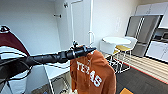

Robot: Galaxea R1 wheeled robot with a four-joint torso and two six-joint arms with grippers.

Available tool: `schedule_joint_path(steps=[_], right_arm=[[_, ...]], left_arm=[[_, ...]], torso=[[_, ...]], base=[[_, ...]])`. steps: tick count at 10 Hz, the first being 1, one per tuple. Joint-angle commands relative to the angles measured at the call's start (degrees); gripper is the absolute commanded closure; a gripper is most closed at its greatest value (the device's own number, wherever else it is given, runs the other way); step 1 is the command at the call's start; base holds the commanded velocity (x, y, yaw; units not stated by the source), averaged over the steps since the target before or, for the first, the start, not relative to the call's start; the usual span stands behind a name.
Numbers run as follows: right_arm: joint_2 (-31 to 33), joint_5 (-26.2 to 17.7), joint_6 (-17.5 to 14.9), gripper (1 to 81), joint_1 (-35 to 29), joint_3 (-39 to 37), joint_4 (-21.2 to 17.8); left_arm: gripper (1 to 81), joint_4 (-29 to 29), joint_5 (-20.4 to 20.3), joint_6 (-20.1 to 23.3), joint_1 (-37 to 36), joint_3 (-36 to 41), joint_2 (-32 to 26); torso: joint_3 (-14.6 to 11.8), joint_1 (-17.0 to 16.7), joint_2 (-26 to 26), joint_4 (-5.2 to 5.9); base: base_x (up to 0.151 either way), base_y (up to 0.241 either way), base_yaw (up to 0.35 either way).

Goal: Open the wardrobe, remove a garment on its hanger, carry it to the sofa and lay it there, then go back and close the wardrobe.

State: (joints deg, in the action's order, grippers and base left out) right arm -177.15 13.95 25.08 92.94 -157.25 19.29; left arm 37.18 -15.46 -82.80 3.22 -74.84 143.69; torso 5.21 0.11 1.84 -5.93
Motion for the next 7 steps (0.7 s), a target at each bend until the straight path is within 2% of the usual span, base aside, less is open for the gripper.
schedule_joint_path(steps=[1, 7], right_arm=[[-0.4, -2.1, -0.1, 1.0, -1.8, 0.4, 0.0], [-0.5, -2.1, -0.1, 1.0, -1.7, 0.4, 0.1]], left_arm=[[81.1, 0.6, -4.1, 0.6, -11.8, 0.7, 0.5], [81.1, 0.7, -4.1, 0.7, -11.9, 1.1, 1.1]], torso=[[0.0, 0.0, 0.0, 0.00], [0.0, 0.0, 0.0, 0.00]], base=[[0.000, 0.000, -0.340], [0.000, 0.000, -0.340]])
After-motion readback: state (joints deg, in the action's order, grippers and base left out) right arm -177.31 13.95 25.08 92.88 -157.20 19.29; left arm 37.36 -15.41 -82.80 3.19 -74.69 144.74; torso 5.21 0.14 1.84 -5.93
